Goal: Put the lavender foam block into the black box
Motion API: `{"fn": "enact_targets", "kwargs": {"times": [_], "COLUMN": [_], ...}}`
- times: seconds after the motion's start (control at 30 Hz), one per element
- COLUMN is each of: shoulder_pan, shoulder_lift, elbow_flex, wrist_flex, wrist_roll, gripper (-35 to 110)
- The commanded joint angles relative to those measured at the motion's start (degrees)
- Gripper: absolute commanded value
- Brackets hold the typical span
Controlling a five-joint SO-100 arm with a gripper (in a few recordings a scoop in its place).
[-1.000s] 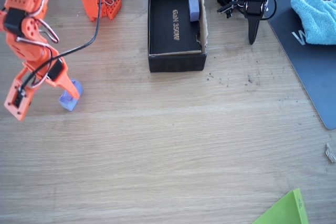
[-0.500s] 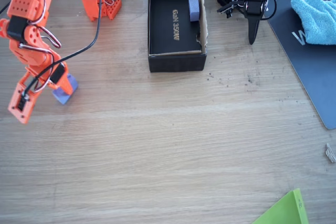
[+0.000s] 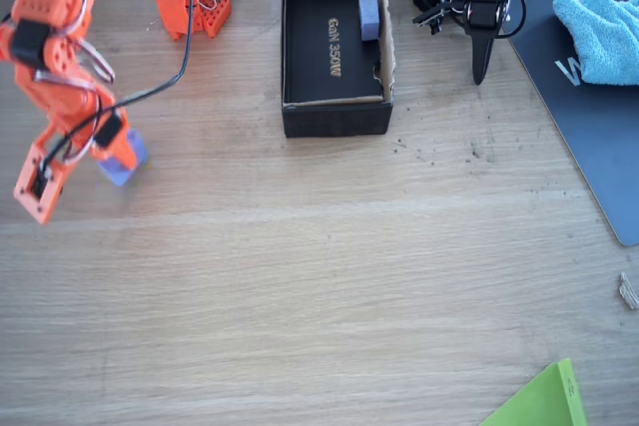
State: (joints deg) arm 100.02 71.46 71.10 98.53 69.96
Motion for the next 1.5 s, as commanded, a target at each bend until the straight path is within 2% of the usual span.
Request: {"fn": "enact_targets", "kwargs": {"times": [0.0, 0.13, 0.4, 0.6, 0.77, 1.07, 1.3, 1.47], "shoulder_pan": [-1.0, -2.5, -10.2, -23.5, -35.6, -63.1, -75.8, -80.7], "shoulder_lift": [10.2, 15.5, 20.6, 24.9, 28.5, 26.3, 20.7, 12.3], "elbow_flex": [-1.7, -2.4, 1.8, 3.4, 8.8, 8.9, 7.3, -3.3], "wrist_flex": [7.0, 11.0, 10.4, 9.2, 3.9, 3.0, -1.1, -0.9], "wrist_roll": [0.3, -0.4, 0.6, 6.4, 8.4, 23.0, 30.0, 31.6], "gripper": [0, 0, 0, 0, 0, 0, 0, 0]}}
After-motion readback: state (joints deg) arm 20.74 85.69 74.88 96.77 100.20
